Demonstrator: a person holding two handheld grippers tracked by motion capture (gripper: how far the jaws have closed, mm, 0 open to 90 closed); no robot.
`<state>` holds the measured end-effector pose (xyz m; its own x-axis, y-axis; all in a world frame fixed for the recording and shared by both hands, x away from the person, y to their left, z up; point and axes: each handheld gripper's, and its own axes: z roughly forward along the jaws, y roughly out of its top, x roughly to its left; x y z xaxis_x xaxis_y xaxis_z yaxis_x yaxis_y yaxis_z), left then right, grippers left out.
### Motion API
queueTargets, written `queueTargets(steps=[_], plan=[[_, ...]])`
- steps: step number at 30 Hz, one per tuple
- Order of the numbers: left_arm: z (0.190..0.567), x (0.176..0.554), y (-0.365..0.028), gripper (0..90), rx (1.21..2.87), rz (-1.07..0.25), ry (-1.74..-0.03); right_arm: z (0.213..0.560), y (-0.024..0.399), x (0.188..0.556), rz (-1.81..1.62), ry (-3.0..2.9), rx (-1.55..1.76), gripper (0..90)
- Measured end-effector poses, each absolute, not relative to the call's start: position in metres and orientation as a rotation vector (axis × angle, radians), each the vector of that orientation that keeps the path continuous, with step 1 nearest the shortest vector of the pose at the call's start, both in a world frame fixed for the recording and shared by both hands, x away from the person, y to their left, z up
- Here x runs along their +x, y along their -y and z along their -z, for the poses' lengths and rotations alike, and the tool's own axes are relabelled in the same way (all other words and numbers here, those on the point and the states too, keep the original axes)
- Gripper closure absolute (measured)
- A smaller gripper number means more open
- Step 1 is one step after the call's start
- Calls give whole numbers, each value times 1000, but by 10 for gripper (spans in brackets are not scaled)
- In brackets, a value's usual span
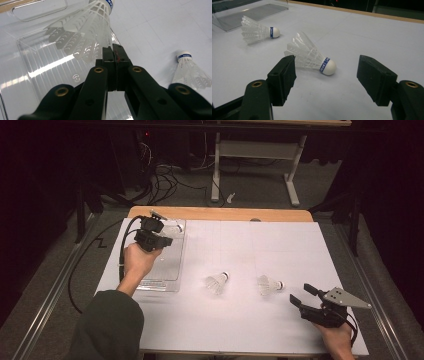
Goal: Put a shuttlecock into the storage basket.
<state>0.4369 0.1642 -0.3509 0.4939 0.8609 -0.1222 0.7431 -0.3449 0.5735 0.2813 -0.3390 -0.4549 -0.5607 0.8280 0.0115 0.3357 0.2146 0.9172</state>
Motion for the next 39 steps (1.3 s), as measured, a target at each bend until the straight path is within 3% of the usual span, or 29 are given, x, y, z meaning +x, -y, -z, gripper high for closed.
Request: queueTargets(steps=[39], plan=[[382,471,-162,896,2191,-253,-1452,455,339,281,-1323,-2010,1074,318]])
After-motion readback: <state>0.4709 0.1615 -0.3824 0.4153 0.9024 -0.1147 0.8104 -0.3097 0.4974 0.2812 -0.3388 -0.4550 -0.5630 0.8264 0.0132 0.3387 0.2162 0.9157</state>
